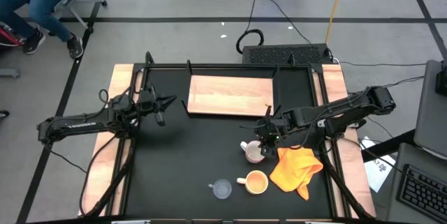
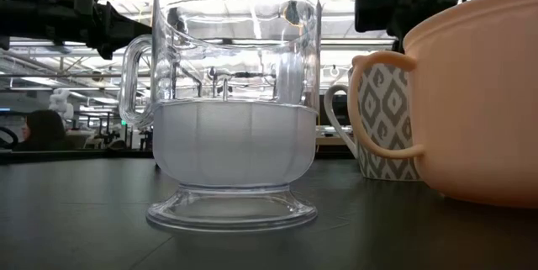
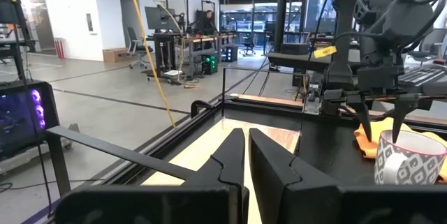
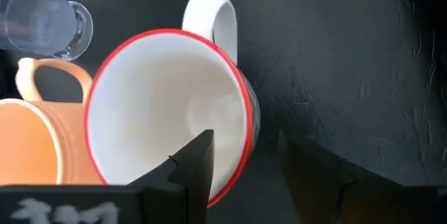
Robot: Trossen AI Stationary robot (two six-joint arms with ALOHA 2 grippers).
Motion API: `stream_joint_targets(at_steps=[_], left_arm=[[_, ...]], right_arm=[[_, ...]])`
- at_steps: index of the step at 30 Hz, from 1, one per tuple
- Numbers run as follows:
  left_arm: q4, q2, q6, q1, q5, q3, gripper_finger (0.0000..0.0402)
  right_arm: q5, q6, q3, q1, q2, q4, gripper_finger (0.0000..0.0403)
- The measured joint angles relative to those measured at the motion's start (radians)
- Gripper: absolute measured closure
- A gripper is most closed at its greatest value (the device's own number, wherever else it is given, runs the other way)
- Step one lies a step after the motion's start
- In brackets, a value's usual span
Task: Stack small to large cups/mugs on shelf
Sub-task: Put the gray patterned mug on the shelf
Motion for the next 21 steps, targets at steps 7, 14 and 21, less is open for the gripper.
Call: stream_joint_targets(at_steps=[7, 14, 21], left_arm=[[0.0, 0.0, 0.0, 0.0, 0.0, 0.0, 0.0378], [-0.001, 0.0, 0.0, 0.0, 0.0, 0.0, 0.0378], [-0.001, 0.0, 0.0, 0.0, 0.0, 0.0, 0.0378]], right_arm=[[0.0, -0.013, -0.002, 0.0, 0.0, 0.003, 0.0272], [0.004, -0.056, -0.002, 0.0, 0.0, 0.01, 0.0349], [0.015, -0.12, -0.003, 0.0, 0.0, 0.009, 0.0387]])
